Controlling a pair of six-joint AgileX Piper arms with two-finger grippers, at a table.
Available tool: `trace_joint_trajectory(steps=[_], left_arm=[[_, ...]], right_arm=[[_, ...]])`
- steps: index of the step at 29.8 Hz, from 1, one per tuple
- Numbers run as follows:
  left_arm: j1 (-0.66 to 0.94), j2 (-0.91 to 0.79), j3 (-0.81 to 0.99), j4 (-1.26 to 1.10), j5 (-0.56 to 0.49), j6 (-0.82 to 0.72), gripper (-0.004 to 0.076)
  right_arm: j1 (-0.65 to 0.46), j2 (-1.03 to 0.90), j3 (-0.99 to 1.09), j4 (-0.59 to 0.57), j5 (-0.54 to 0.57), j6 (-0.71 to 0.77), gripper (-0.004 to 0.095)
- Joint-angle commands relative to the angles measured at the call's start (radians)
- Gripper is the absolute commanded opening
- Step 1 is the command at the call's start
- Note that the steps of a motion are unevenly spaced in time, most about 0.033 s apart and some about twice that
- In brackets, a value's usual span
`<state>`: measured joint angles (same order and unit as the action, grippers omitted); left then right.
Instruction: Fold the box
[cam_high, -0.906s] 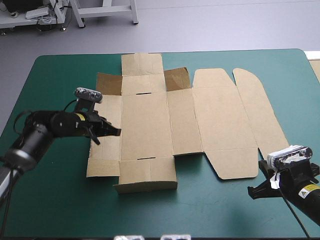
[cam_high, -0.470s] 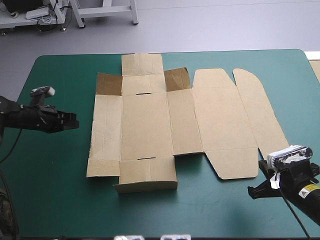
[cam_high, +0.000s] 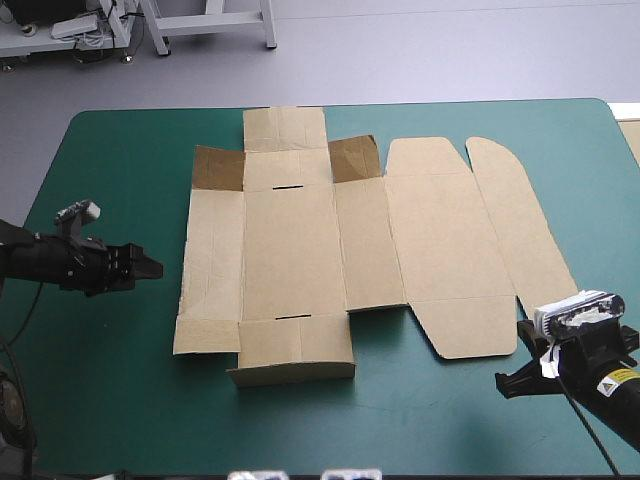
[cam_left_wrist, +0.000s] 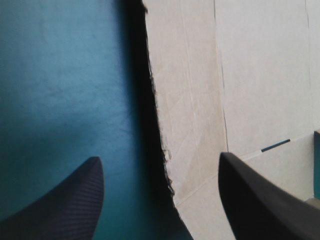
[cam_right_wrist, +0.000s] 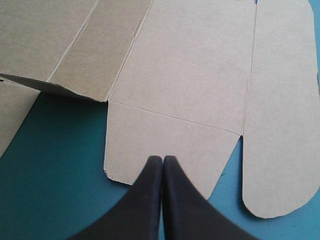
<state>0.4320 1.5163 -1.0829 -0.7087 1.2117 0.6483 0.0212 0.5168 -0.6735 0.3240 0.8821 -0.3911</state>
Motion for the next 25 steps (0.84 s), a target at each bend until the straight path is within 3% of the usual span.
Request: trace_joint_trajectory(steps=[1,12,20,25], left_arm=[[0.000,-0.025,0.063,-0.156,0.048,0.093,0.0519],[-0.014,0.101,0.104,-0.231,0.031,0.178,0.0519],[-0.147,0.220,0.104,-0.258,0.055,0.190,0.0519],[-0.218,0.233,0.102,-0.312,-0.015,0.192,0.0499]], right_arm=[[0.005,0.006,-0.027,0.020,-0.062,-0.008,-0.0013],[0.005,0.006,-0.027,0.020,-0.030,-0.008,-0.0013],[0.005,0.006,-0.027,0.020,-0.021,-0.008,-0.0013],[0.005,0.006,-0.027,0.020,-0.019,-0.008,-0.0013]])
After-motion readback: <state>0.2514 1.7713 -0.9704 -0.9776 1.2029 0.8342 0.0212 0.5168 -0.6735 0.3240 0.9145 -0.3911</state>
